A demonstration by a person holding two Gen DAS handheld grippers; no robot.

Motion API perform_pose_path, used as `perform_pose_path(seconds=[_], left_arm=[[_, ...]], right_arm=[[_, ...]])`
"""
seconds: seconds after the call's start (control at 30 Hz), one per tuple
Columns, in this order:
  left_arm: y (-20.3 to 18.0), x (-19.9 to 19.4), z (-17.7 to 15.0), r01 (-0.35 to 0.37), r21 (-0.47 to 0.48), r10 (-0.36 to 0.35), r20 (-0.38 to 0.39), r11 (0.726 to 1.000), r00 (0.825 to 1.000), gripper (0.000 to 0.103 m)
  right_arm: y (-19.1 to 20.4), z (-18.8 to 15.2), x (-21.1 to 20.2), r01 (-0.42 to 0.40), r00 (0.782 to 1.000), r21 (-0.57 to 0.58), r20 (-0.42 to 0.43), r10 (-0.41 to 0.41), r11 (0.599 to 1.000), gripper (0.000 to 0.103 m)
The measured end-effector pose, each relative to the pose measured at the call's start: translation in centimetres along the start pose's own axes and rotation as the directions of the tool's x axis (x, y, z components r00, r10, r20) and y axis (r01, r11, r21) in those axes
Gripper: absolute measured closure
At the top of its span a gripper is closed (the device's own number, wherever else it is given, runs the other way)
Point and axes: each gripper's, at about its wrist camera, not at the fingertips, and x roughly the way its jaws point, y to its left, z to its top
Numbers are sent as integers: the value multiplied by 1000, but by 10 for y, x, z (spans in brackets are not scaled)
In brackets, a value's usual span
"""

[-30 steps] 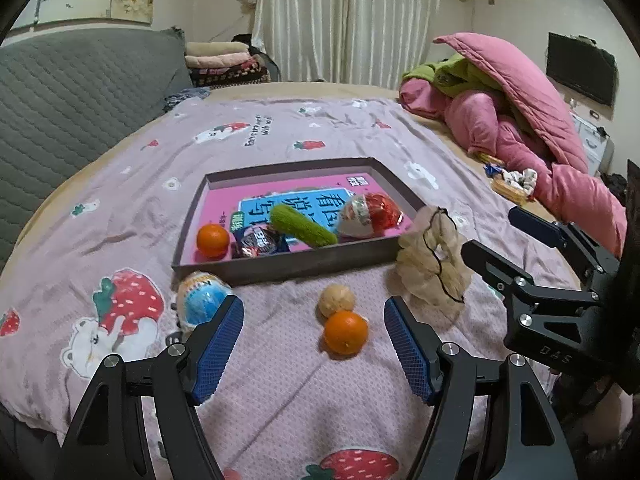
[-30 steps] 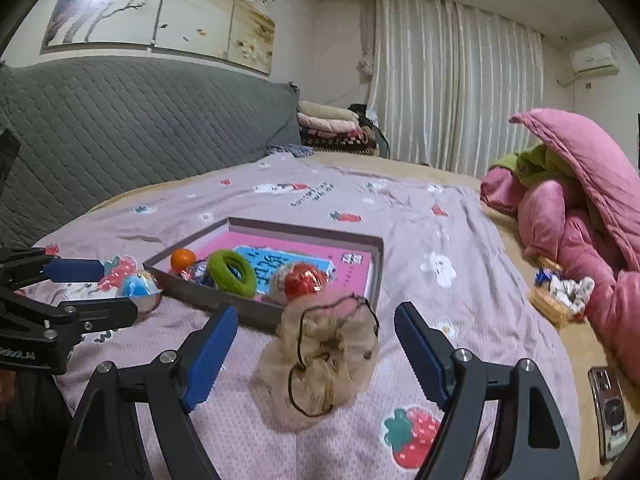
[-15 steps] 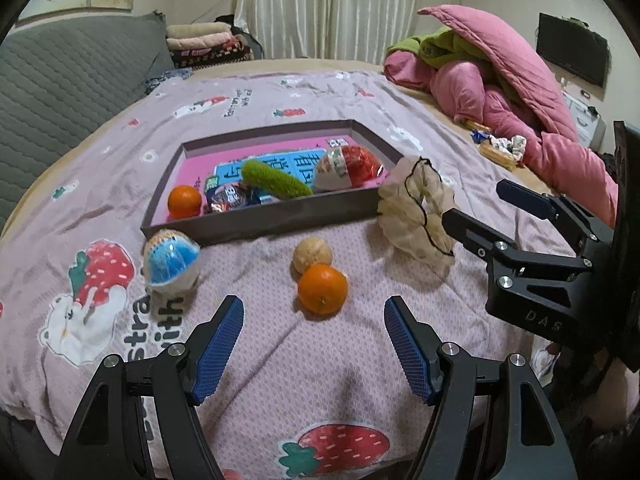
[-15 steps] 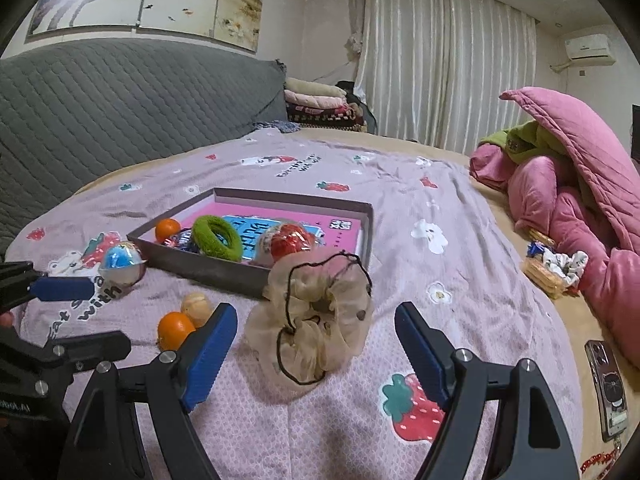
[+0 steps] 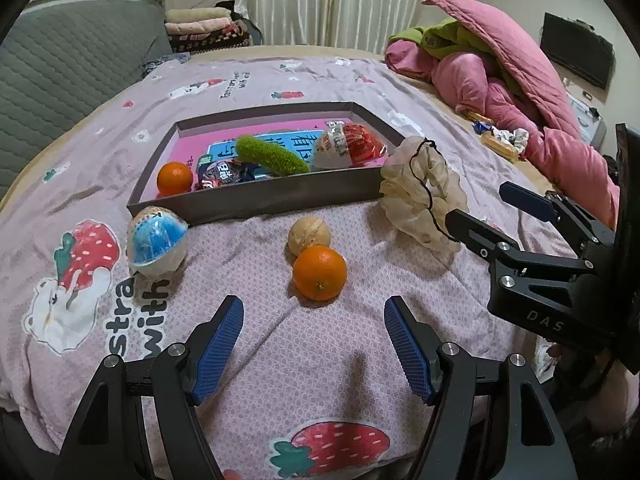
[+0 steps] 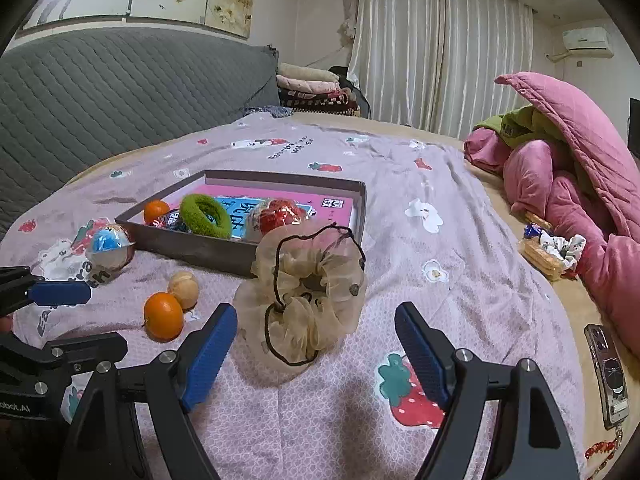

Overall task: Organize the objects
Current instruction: 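Move right tool onto the beige mesh scrunchie and close on it while left tool nears another orange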

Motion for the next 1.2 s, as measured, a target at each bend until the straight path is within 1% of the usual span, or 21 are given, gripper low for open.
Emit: perform_pose_path(seconds=[0.27,0.5,0.97,1.1,1.2], left_arm=[[3,12,2,9,-17,-9,-12,1000,1000,29],[5,24,8,19,-37,-19,-16,999,1000,29],[12,51,16,-4,-76,1,-41,997,999,29],[11,55,18,2,-83,-5,-41,997,999,29],[10,58,18,3,-87,-7,-47,996,999,29]], right_arm=[[9,-4,18,11,999,-38,-50,-13,999,22],[8,-3,32,8,997,-23,-74,-10,1000,22],[12,2,68,2,991,-27,-133,-5,1000,22],[8,3,72,-33,989,13,-142,35,999,30],[3,4,73,-57,988,49,-138,64,997,39]])
